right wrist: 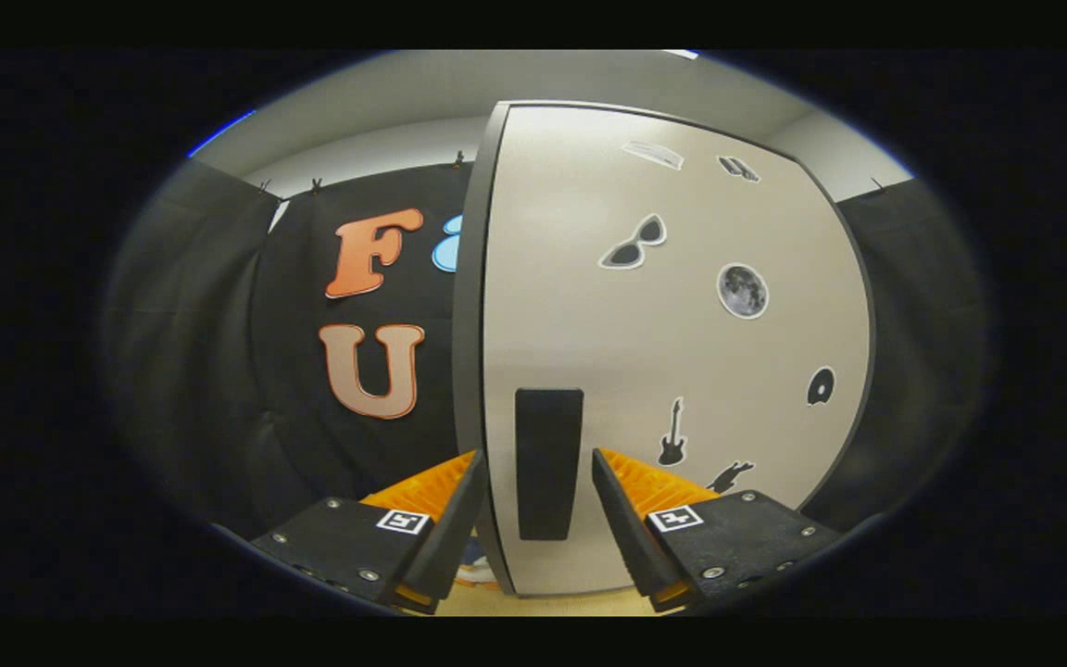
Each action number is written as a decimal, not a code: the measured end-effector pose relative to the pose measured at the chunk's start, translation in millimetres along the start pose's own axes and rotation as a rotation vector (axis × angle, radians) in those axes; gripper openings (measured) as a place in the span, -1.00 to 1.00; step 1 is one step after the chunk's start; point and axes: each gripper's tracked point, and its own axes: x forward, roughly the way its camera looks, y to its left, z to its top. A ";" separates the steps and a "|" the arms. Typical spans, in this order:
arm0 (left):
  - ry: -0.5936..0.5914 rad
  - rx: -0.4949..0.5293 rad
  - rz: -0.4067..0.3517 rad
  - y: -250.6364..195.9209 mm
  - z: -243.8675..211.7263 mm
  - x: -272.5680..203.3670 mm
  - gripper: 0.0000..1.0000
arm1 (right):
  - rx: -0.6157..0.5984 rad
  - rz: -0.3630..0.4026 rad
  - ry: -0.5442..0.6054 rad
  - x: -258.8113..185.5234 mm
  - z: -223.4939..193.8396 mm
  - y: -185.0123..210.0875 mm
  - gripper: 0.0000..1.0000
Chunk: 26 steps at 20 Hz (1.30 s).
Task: Open the cabinet door with the right hand, grasp the bottle in the cabinet with the left hand and place it on the coaster, then close the cabinet door with the right hand.
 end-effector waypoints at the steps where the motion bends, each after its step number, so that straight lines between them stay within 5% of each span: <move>1: 0.005 -0.001 -0.002 0.4 -1.5 1.8 0.94 | -0.001 -0.007 0.005 3.2 -3.1 -0.4 0.29; 5: 0.013 0.003 -0.011 -0.2 -4.0 10.3 0.94 | 0.006 -0.022 0.007 8.3 -9.0 -2.1 -0.22; 9: 0.020 -0.001 -0.032 -5.9 -3.8 13.8 0.93 | 0.013 -0.022 0.007 6.3 -9.2 -2.4 -0.39; 26: 0.004 0.019 -0.093 -32.5 3.1 -9.1 0.92 | 0.110 -0.007 -0.002 -52.9 -10.8 -15.2 -0.67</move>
